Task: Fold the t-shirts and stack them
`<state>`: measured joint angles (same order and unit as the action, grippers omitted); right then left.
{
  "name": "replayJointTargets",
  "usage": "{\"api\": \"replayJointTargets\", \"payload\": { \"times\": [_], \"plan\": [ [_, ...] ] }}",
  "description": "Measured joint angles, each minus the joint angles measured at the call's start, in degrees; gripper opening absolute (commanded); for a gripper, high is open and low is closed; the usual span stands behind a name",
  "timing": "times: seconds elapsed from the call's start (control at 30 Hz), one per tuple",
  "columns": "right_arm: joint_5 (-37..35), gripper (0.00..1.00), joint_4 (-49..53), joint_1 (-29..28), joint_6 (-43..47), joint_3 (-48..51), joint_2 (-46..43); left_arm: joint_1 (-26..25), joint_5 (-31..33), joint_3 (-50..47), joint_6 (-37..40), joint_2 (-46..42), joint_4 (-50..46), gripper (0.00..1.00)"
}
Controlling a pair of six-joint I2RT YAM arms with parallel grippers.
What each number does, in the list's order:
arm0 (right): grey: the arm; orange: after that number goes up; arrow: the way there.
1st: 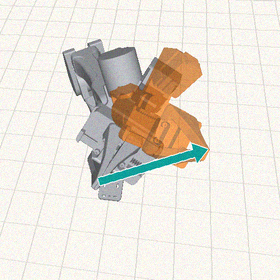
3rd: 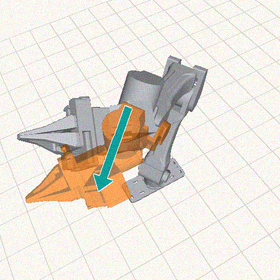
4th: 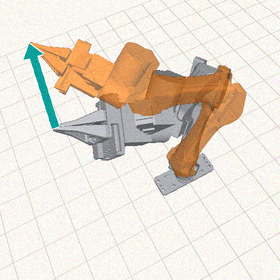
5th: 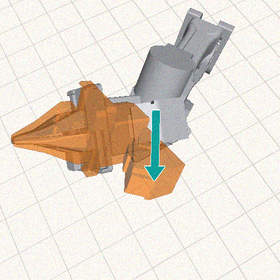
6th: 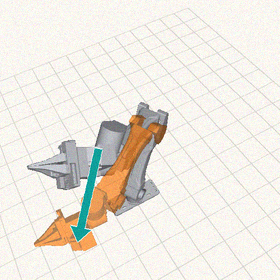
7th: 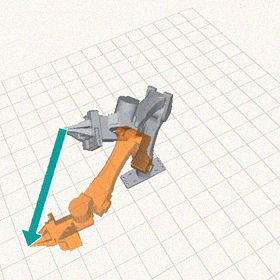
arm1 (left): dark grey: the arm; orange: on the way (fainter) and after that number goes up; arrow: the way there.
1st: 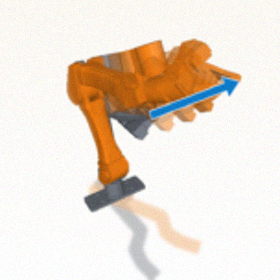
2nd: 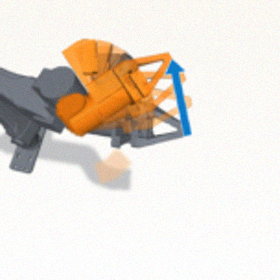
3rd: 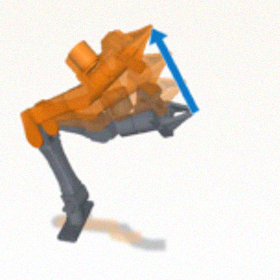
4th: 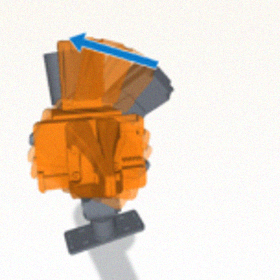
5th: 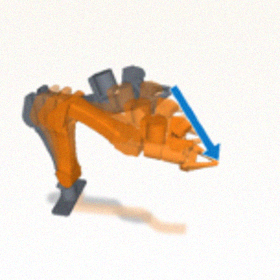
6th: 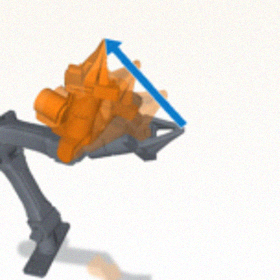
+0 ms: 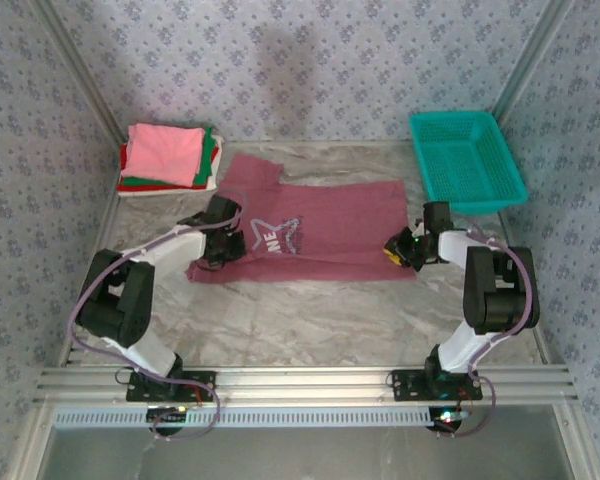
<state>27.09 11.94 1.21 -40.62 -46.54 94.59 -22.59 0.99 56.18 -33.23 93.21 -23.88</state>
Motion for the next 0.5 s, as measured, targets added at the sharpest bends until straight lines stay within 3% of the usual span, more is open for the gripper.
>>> {"api": "replayJointTargets", "payload": {
  "times": [0.13, 0.2, 0.3, 0.37, 0.43, 0.5],
  "plan": [
    [0.0, 0.27, 0.0, 0.3, 0.0, 0.0, -0.2, 0.0, 1.4, 6.0, 1.7, 4.1, -1.2, 0.08],
    [0.0, 0.27, 0.0, 0.3, 0.2, 0.0, -0.2, 0.0, 1.9, 9.4, 3.1, 7.0, -1.7, 0.23],
    [0.5, 0.27, 0.0, 0.3, 0.2, 0.0, -0.3, -0.1, 3.7, 16.5, 5.7, 12.1, -4.4, 0.19],
    [0.6, 0.27, 0.1, 0.3, 0.2, 0.0, -0.4, -0.2, 5.6, 20.4, 7.4, 14.2, -5.4, 0.27],
    [0.7, 0.27, 0.3, 0.3, 0.5, 0.0, -0.7, -0.4, 7.7, 22.3, 9.0, 14.3, -5.8, 0.28],
    [0.6, 0.27, 0.8, 0.3, 0.9, 0.0, -1.3, -0.6, 9.2, 22.6, 10.3, 13.0, -5.9, 0.38]
  ]
}}
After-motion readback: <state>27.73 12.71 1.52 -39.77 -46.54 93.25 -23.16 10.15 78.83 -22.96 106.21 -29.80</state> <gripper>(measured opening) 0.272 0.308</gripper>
